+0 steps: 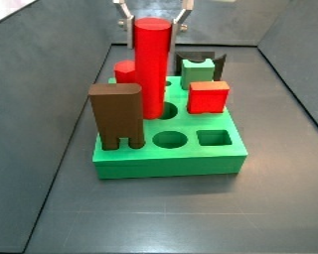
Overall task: Pick up the round object. Move up. Place the round object on the fixture. Regrasp the round object. Move to above the board. Insert the round object.
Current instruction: Insert the round object.
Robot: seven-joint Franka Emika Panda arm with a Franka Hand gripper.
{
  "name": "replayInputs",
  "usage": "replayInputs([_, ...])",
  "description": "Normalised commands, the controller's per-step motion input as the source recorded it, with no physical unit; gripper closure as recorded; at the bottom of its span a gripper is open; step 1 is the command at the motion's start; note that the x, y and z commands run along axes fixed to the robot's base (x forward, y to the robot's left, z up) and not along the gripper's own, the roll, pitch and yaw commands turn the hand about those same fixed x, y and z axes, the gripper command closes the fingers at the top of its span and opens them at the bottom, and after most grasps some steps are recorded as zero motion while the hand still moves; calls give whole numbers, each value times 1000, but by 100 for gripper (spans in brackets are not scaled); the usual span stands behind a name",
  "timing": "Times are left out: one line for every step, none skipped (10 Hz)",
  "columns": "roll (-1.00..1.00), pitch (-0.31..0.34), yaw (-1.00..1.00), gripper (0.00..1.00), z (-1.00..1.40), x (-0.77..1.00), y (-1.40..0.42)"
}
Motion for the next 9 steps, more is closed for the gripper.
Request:
replayInputs([0, -37, 40, 100, -71, 217, 43])
replayInputs([0, -31, 20, 100, -60, 257, 0])
replayInputs([0, -4, 0, 100, -11, 263, 0])
replayInputs([13, -19, 0, 100, -91, 191, 0])
replayInputs([6, -10, -3, 100, -231, 274, -91])
replayInputs([56, -4, -9, 100, -191, 209, -77])
replayInputs([129, 0, 0, 100, -274, 149, 0])
replayInputs([284, 0, 0, 100, -366, 77, 0])
replayInputs([336, 0, 0, 100, -389, 43, 0])
